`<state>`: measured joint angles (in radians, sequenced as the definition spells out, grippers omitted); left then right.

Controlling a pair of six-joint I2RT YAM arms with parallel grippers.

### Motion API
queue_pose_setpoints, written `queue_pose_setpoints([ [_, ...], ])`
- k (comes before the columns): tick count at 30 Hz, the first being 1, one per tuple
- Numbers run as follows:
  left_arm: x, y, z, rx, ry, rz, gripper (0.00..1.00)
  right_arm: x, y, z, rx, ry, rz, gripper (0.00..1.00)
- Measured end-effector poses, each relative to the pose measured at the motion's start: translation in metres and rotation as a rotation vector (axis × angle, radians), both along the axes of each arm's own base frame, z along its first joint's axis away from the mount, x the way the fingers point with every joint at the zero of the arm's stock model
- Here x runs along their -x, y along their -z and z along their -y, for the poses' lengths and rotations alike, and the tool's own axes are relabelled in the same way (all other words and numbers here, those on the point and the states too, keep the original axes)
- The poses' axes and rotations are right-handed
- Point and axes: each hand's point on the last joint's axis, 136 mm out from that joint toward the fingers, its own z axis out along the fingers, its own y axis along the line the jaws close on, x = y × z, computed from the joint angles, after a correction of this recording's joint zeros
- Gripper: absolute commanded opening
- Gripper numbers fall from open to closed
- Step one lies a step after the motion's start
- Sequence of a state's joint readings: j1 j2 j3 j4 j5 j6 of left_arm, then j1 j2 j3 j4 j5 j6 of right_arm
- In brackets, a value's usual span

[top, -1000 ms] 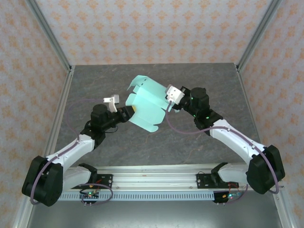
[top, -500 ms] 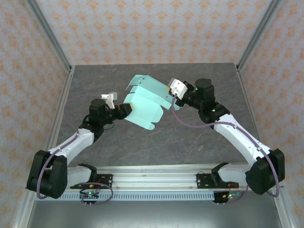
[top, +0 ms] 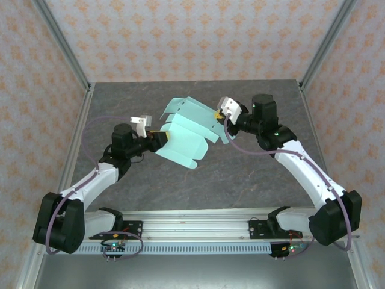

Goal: Fold the paper box

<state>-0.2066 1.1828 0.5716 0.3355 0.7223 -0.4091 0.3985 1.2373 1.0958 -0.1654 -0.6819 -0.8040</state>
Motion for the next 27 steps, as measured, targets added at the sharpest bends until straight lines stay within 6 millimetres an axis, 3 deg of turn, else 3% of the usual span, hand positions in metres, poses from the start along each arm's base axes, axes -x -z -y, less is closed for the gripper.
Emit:
queue_pose_setpoints([
  [7,0.007,-0.006,0.009,0.051,0.057,-0.011,0.18,-0.001,0.0,0.0,-0.004,0.004,-0.004,0.0],
  [27,0.027,-0.061,0.025,0.391,0.094,-0.087,0.02,-0.005,-0.028,0.004,-0.042,0.017,0.107,0.0],
])
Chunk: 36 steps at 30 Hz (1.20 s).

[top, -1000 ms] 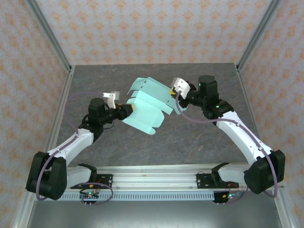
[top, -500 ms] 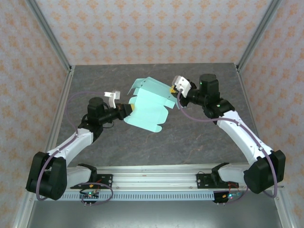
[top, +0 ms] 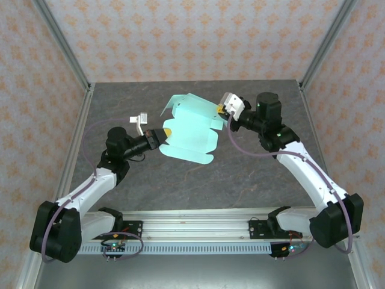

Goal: Fold the paper box

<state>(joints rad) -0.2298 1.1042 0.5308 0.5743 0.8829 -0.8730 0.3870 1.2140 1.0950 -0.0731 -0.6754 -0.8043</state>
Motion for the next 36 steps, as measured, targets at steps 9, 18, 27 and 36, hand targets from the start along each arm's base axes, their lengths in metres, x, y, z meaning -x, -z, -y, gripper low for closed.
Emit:
queue_pose_setpoints([
  [9,0.0,0.003,0.002,-0.011,0.002,-0.024,0.12,-0.001,-0.001,0.003,0.003,0.016,0.016,0.0],
  [18,-0.013,0.029,-0.021,-0.331,-0.132,-0.035,0.53,0.007,0.015,0.001,0.062,-0.017,-0.08,0.0],
  [27,-0.025,0.104,-0.074,-0.676,-0.333,-0.249,0.58,0.018,0.035,0.002,0.155,-0.055,-0.215,0.0],
  [36,-0.025,0.135,-0.089,-0.785,-0.358,-0.325,0.58,0.009,0.117,0.003,0.301,-0.061,-0.446,0.0],
])
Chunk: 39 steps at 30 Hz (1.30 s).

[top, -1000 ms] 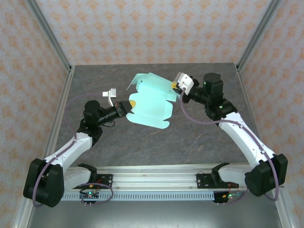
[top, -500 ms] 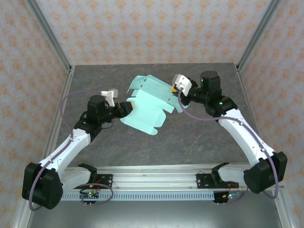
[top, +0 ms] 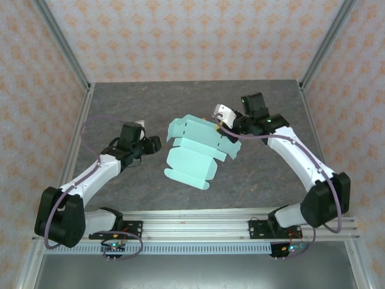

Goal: Fold the paper box

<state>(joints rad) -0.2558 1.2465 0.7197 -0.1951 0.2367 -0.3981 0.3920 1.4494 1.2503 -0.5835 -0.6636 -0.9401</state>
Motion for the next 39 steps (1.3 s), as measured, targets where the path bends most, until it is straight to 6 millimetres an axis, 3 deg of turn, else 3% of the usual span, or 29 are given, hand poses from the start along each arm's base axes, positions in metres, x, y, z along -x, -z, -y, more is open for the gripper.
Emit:
queue_pose_setpoints([
  [5,-0.001,0.0,-0.001,-0.006,-0.006,0.002,0.58,-0.011,0.025,0.004,0.091,0.008,0.002,0.0],
  [14,-0.009,0.015,0.001,-0.013,-0.007,-0.023,0.58,-0.027,0.052,-0.006,0.245,-0.04,0.225,0.0],
  [25,-0.048,0.028,0.01,-0.014,-0.003,0.002,0.58,-0.045,0.081,-0.006,0.348,-0.071,0.538,0.0],
  [39,-0.079,0.049,0.019,-0.092,0.082,-0.001,0.56,-0.052,0.065,-0.015,0.38,-0.096,0.791,0.0],
])
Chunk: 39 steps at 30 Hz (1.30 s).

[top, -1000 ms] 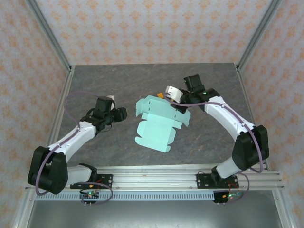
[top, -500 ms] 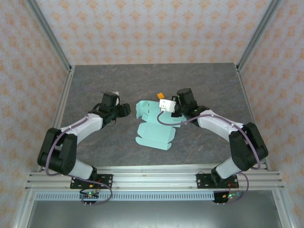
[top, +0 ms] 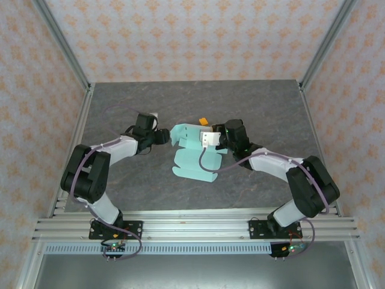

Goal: Fold the paper box

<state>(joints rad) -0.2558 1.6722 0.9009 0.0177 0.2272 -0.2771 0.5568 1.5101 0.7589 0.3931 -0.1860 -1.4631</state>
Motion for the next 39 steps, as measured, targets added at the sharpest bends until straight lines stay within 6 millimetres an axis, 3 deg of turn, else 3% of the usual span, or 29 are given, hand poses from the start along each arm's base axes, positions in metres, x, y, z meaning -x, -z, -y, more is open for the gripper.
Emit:
queue_pose_setpoints([
  [9,-0.021,0.005,0.006,-0.032,0.034,-0.005,0.51,0.002,0.0,-0.004,0.057,-0.052,0.117,0.0],
  [15,-0.019,0.008,0.005,-0.058,0.062,-0.01,0.5,0.001,0.01,-0.004,0.085,-0.069,0.162,0.0],
  [21,-0.017,0.008,0.01,-0.06,0.111,-0.008,0.48,-0.002,0.008,-0.004,0.089,-0.065,0.193,0.0],
  [39,0.012,0.017,0.05,0.025,0.304,-0.025,0.46,-0.006,0.013,0.0,0.108,-0.039,0.196,0.0],
])
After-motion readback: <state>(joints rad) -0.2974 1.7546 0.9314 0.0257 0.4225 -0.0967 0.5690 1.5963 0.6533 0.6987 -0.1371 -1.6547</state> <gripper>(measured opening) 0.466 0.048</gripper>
